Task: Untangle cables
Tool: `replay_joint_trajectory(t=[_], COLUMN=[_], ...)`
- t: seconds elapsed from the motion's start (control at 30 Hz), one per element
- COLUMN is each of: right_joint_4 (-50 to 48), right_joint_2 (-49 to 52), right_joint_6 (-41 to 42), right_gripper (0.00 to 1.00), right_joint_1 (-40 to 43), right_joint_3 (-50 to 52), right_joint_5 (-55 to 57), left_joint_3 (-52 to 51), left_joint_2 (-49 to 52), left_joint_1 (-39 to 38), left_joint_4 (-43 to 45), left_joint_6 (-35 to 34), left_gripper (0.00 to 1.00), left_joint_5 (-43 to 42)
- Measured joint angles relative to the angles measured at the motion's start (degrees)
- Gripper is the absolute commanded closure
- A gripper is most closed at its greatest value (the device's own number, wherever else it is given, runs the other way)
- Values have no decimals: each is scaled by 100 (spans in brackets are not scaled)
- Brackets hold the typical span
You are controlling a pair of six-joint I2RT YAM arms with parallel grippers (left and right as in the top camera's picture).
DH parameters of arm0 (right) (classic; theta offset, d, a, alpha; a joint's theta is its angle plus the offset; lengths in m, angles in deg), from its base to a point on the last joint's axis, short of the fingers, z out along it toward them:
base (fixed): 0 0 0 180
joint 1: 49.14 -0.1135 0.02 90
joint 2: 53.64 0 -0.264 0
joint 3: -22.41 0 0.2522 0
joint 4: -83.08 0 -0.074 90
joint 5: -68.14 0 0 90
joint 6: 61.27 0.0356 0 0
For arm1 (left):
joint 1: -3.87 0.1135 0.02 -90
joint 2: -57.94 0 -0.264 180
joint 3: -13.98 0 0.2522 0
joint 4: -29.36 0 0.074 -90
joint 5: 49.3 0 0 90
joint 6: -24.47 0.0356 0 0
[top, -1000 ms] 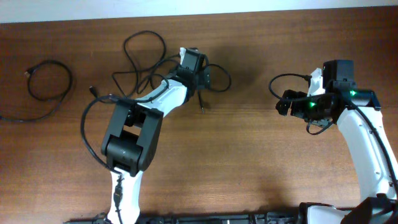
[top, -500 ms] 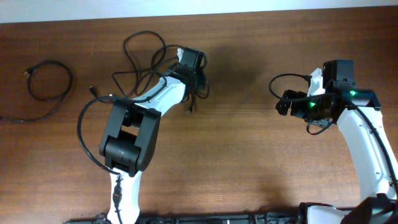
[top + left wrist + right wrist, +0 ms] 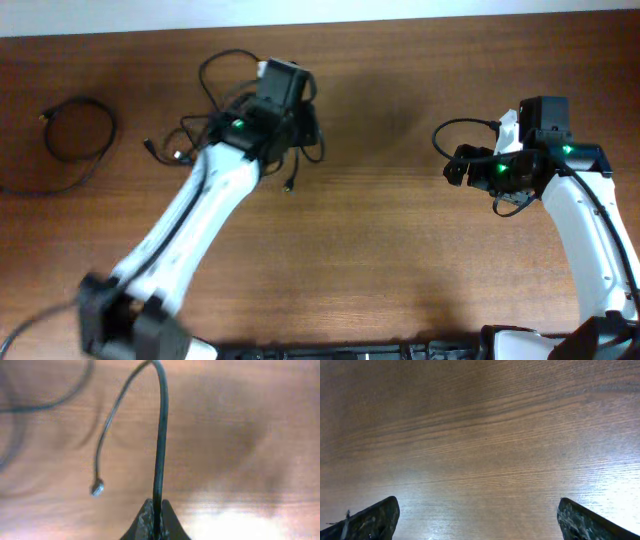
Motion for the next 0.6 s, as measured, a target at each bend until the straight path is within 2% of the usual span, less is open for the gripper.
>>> replay_joint_trajectory(t=[0.2, 0.37, 0.5, 0.6], right_joint_4=[-9, -13, -9, -11], right_joint_2=[2, 2, 2, 2], right_joint_6=[-2, -2, 0, 2], right_gripper=[1, 1, 1, 1], right_joint_1=[0, 0, 0, 0], right_joint_3=[0, 0, 0, 0], right_joint_5=[0, -2, -2, 0], left_joint_3=[0, 2, 0, -46], left_joint_2=[-1635, -2398, -2592, -2551], left_joint_1=[72, 737, 1683, 2286], left_joint_4=[-1408, -2269, -3239, -3884], left_joint_6=[-17, -243, -1163, -2302], left_gripper=[100, 100, 100, 100], left_joint_5=[1532, 2151, 2371, 2404])
